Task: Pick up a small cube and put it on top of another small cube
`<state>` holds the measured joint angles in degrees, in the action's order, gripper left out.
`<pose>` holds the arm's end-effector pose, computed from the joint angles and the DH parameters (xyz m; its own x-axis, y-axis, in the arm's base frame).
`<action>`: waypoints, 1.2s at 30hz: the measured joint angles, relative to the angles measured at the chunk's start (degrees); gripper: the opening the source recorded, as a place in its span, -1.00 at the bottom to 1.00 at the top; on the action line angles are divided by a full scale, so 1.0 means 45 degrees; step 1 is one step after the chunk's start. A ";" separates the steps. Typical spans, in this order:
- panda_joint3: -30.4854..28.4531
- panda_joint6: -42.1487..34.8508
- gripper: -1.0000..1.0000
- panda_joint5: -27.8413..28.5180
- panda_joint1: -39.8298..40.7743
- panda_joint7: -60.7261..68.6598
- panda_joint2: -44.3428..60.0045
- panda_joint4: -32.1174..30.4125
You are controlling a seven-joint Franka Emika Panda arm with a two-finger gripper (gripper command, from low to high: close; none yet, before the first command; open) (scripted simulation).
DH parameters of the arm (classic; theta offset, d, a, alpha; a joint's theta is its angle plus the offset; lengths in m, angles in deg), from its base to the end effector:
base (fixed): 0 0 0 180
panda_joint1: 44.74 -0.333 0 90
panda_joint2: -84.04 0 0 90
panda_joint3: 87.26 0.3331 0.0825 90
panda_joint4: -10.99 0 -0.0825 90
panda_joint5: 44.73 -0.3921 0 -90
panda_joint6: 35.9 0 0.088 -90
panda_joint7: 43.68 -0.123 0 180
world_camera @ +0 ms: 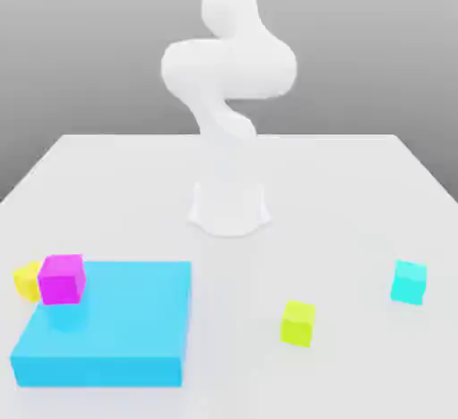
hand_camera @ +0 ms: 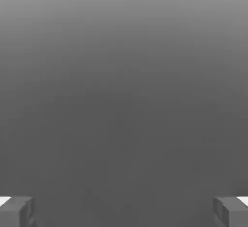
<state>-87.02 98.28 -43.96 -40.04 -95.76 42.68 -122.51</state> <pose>0.3833 -0.0297 0.6729 0.3938 -0.8154 0.4243 -0.6329 -0.5752 -0.5182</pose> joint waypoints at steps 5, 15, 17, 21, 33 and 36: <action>-0.0029 0.1086 0.00 0.0395 0.2030 -0.2876 0.2041 -0.0781; -0.0726 0.3181 0.00 0.1019 0.5469 -0.8337 0.5985 -0.2289; -0.1008 0.3605 0.00 0.1051 0.6021 -0.9362 0.6770 -0.2592; -0.1748 0.4464 0.00 0.0815 0.7105 -1.1197 0.8342 -0.3202; -0.1250 0.7790 0.00 -0.2278 0.9529 -1.2370 1.3431 -0.3744; -0.1106 0.8037 -1.00 -0.2363 0.9655 -1.2302 1.3736 -0.3683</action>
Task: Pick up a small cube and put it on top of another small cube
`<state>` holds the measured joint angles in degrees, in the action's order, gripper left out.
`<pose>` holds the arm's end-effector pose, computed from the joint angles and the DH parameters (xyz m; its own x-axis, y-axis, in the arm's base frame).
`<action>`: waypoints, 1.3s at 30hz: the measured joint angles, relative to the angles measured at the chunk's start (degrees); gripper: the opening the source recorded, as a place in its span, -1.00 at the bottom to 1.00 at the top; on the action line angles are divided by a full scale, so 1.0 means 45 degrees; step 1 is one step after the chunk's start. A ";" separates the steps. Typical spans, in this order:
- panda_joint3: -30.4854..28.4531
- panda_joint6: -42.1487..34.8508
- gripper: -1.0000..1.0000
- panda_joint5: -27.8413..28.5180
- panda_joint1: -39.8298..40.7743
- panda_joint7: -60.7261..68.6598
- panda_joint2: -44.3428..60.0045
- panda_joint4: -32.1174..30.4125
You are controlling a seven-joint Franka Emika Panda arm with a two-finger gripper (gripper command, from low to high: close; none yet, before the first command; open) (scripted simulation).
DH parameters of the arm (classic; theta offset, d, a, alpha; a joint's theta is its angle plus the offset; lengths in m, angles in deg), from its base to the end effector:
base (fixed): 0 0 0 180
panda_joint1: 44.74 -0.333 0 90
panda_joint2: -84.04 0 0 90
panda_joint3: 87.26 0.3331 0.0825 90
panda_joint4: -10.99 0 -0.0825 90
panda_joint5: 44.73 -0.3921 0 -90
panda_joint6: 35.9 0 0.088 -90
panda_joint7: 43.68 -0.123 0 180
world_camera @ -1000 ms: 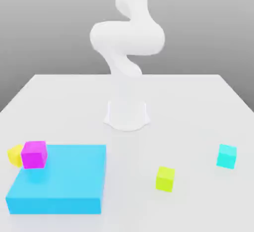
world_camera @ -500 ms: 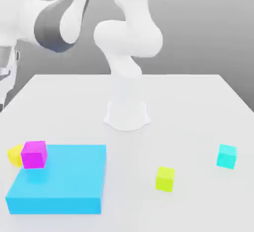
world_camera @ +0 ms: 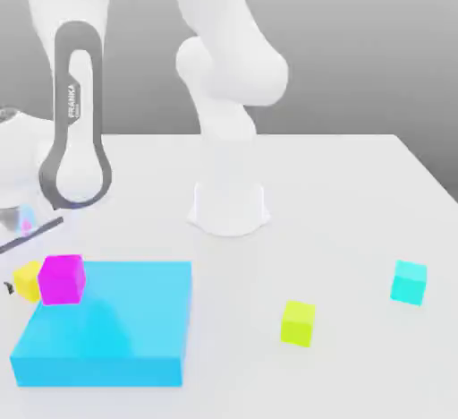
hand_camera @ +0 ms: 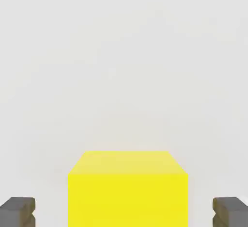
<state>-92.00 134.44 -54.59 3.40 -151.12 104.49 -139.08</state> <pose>0.2453 -0.3494 0.1206 -0.9840 -0.1780 -0.0001 -0.1780 0.9840 -0.0004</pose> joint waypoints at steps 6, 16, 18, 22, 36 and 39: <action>-0.0108 -0.0222 -1.00 0.0106 -0.0084 -0.0096 -0.0306 -0.0065; 0.0150 -0.2113 -1.00 0.3195 -0.2420 0.0389 -0.3951 -0.0078; 0.0685 -0.2312 -1.00 0.3097 -0.3534 0.1205 -0.4425 -0.0296; 0.1467 -0.2683 -1.00 0.2674 -0.5709 0.2902 -0.5185 -0.0868; 0.4483 -0.3306 -1.00 0.1215 -1.1280 0.8082 -0.6402 -0.2874; 0.4537 -0.2696 -1.00 0.1606 -1.1203 0.7836 -0.5674 -0.2837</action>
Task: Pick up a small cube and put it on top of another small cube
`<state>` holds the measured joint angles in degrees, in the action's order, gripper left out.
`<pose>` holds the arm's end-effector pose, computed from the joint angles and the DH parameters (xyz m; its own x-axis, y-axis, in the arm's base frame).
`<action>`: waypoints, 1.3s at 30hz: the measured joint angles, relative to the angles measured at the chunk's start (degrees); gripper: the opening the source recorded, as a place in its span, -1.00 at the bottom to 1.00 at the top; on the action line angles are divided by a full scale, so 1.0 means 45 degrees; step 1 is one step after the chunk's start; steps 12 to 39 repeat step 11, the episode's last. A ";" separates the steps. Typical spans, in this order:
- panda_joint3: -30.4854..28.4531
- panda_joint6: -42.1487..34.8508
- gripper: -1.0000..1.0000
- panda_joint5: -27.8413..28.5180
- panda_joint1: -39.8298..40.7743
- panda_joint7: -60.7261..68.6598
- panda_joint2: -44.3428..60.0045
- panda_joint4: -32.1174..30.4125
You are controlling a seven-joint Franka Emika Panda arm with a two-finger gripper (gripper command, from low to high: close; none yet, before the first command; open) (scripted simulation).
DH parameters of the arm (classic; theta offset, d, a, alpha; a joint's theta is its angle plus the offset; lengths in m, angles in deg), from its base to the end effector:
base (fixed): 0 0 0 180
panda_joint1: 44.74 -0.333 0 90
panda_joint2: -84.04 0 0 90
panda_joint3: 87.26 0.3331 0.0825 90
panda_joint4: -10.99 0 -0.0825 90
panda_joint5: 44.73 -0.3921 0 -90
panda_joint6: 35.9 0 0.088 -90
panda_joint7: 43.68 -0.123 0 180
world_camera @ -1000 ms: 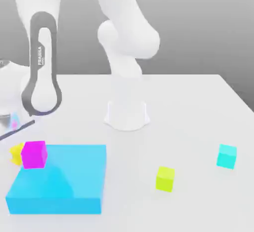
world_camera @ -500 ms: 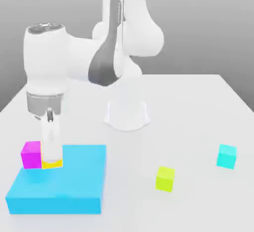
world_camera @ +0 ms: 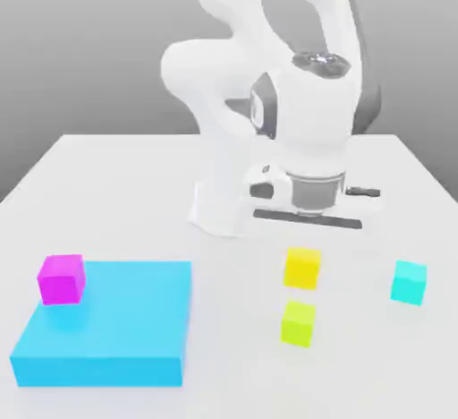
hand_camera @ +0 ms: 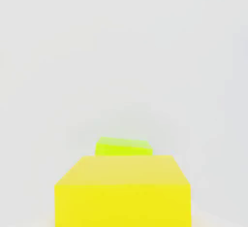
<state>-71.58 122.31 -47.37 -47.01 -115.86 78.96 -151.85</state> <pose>0.3497 0.1082 0.2169 0.5485 -0.8361 0.0079 -0.8361 -0.5485 -0.0029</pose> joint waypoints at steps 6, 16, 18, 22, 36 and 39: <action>-0.0261 0.1559 -1.00 0.1439 0.0110 -0.1010 0.1725 0.0096; -0.0468 0.2121 1.00 0.2045 0.0027 -0.1427 0.2350 0.0105; -0.0468 0.2121 1.00 0.2045 0.0027 -0.1427 0.2350 0.0105; -0.0468 0.2121 1.00 0.2045 0.0027 -0.1427 0.2350 0.0105; -0.0468 0.2121 1.00 0.2045 0.0027 -0.1427 0.2350 0.0105; -0.0468 0.2121 1.00 0.2045 0.0027 -0.1427 0.2350 0.0105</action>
